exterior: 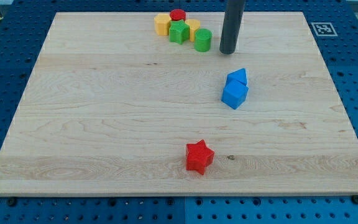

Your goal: Slide the green circle to the left

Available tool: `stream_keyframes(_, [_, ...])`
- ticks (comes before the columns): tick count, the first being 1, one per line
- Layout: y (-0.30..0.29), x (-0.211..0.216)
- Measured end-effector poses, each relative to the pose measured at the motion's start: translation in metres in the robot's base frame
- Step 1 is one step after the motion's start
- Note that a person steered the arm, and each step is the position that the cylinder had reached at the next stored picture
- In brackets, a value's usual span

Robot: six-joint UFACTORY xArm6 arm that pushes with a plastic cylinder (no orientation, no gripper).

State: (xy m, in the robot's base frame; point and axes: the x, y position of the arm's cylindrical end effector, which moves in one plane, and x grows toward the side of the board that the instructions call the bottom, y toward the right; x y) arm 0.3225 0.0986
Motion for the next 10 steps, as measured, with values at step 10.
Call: stream_keyframes(10, [-0.172, -0.039])
